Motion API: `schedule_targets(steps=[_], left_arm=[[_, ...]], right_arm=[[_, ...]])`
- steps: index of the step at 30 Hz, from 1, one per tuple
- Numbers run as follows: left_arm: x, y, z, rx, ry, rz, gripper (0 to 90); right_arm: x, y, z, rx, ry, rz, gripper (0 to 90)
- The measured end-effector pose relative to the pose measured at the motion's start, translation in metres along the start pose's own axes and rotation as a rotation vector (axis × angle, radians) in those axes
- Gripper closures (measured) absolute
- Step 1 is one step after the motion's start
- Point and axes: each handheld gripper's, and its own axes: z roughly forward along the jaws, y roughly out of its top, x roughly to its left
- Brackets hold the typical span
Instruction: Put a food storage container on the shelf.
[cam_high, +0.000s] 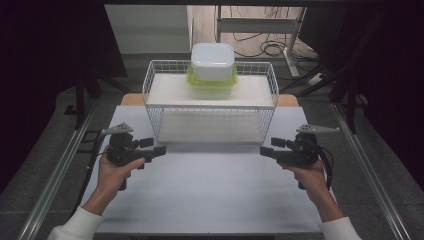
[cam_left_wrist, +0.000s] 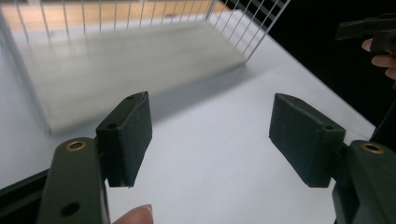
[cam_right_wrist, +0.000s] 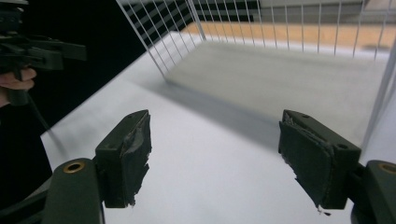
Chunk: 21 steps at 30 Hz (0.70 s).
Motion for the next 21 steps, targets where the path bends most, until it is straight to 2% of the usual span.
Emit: schedule_targets(steps=[4,5,8,11,15,21], left_arm=[[0.006,-0.021,0.005,0.035,0.033,-0.025,29.7],[0.006,-0.023,0.006,0.044,0.038,-0.025,29.7],[0.011,-0.033,0.011,0.073,0.056,-0.040,29.3],[0.010,-0.036,0.013,0.092,0.090,-0.013,28.8],[0.008,-0.037,0.016,0.098,0.082,-0.015,28.8],[0.004,-0.040,0.021,0.102,0.075,-0.012,28.8]], right_arm=[[-0.007,-0.022,0.006,0.034,-0.018,0.013,24.8],[-0.009,-0.027,0.009,0.060,-0.026,0.015,24.4],[-0.011,-0.032,0.013,0.076,-0.033,0.017,24.3],[-0.010,-0.036,0.020,0.093,-0.033,0.003,24.1],[-0.010,-0.038,0.024,0.111,-0.038,-0.003,23.7],[-0.011,-0.039,0.020,0.096,-0.053,-0.003,23.5]])
